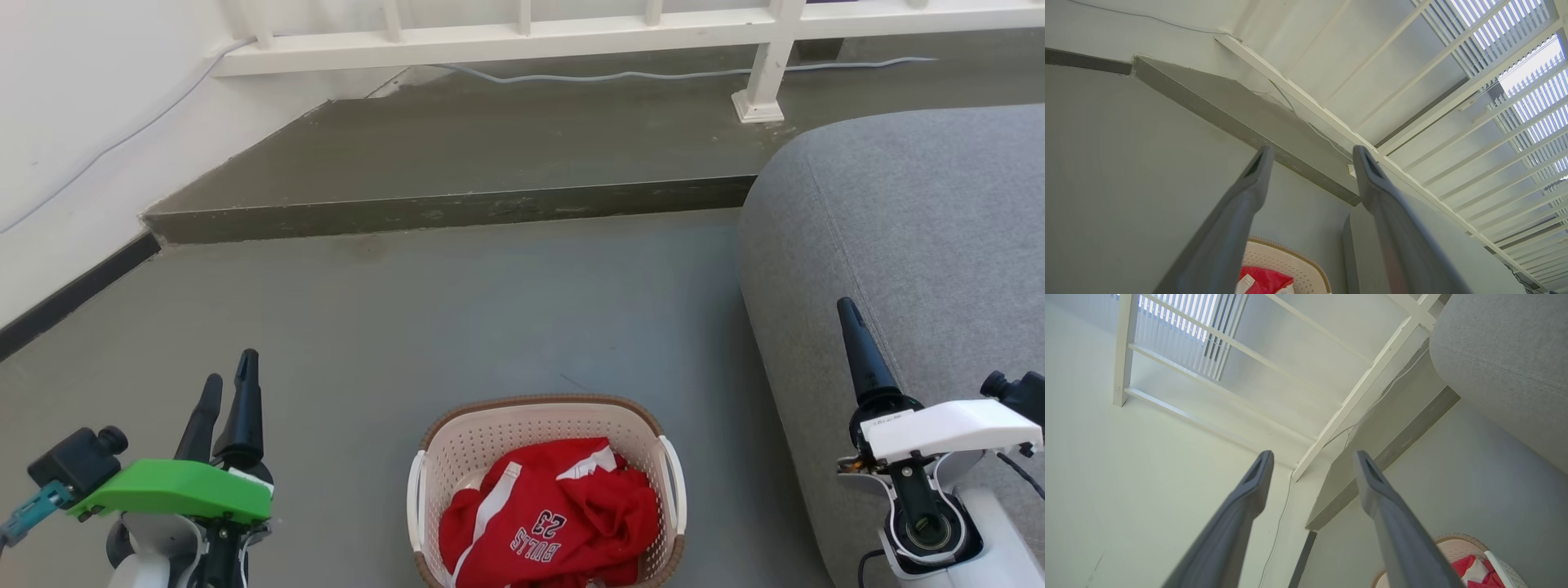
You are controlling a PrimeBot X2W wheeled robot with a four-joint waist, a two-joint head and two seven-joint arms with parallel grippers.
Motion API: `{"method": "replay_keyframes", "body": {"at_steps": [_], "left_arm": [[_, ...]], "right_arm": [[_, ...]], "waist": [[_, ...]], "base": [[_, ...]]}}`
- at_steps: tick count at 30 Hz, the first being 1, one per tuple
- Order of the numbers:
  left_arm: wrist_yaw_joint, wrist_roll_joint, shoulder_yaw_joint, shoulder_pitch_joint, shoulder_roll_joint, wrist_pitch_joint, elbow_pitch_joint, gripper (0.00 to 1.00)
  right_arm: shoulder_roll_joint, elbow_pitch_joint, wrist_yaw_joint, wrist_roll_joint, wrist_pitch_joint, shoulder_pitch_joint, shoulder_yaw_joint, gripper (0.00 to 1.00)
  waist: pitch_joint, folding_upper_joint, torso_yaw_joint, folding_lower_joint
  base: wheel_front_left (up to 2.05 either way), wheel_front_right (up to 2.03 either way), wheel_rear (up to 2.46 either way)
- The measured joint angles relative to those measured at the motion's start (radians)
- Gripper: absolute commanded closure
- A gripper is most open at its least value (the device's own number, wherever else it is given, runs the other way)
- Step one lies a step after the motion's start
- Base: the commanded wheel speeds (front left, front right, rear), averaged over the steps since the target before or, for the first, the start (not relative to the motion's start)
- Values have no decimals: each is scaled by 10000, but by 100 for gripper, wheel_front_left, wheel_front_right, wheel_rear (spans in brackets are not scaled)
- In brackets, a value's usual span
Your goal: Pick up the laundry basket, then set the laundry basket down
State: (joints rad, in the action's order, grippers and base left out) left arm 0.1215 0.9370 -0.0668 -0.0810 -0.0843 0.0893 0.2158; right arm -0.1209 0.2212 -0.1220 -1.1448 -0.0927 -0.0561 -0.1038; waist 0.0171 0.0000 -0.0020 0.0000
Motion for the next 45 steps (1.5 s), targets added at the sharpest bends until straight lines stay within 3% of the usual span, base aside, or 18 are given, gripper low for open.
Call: {"method": "replay_keyframes", "body": {"at_steps": [7, 25, 45], "left_arm": [[-180, -1490, -274, -6, -21, 232, -134, 0], [-420, -4086, -566, -11, 67, 823, -284, 0], [-424, -6702, -619, -22, 205, 1559, -531, 0]], "right_arm": [[-84, 2, 23, 1360, -251, -191, -65, 0], [-207, 123, 623, 4470, -828, -397, -690, 0], [-63, 125, 715, 7262, -1499, -594, -1022, 0]], "waist": [[45, 0, -17, 0], [61, 0, -21, 0], [50, 0, -56, 0]], "base": [[0, 0, 0], [0, 0, 0], [0, 0, 0]]}}
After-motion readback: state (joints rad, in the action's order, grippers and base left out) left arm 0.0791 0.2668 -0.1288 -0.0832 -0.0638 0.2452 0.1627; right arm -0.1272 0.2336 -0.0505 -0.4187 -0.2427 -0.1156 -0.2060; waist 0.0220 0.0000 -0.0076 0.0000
